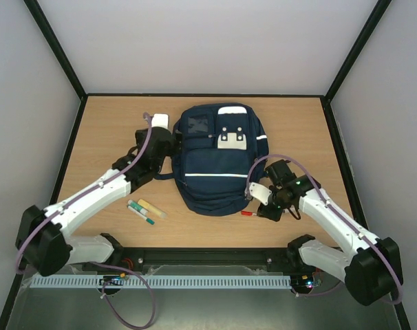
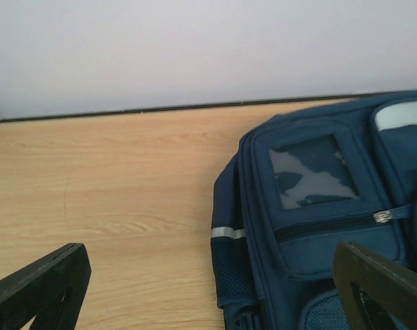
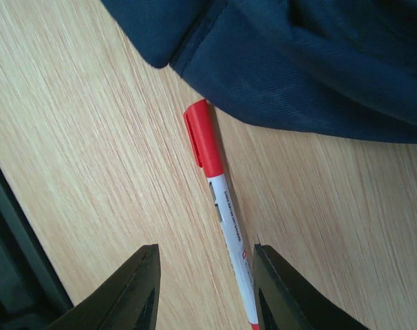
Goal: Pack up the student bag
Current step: Pick up the stationery from the center of the board.
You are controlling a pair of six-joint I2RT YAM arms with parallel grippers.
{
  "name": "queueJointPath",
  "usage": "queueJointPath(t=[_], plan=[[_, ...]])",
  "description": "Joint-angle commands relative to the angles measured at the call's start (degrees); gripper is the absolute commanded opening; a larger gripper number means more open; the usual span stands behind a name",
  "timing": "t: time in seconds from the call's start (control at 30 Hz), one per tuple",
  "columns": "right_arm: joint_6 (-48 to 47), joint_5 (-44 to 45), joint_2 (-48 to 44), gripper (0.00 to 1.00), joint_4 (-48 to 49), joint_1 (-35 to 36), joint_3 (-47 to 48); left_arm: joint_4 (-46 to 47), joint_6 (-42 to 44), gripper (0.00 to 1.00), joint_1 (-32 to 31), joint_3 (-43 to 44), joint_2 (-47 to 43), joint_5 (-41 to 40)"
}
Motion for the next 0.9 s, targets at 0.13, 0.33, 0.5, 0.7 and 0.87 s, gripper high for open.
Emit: queueJointPath(t=[0.13,0.33,0.5,0.7,0.87], plan=[[-0.38,11.9,2.85,0.31,4.6,6.73,-5.09,2.61,5.8,0.99,0.19,-0.98,-6.5,4.66],[0.14,13.7,5.26,0.25,6.56,7.72,-5.27,2.96,7.27,0.98,0.16,-1.27,-7.36,8.45],[0.11,14.01,7.29,0.22,8.01,8.0,-5.59,2.36,7.25,0.96,0.16,-1.0,-7.44,8.67],[-0.37,13.4,10.13,0.23,8.62,8.34,-5.56,2.26,7.42,0.97,0.16,-0.95,-7.54,9.1],[-0.82,12.7,12.89,0.24,8.6,8.49,-5.48,2.14,7.27,0.97,0.16,-0.91,-7.55,9.11]])
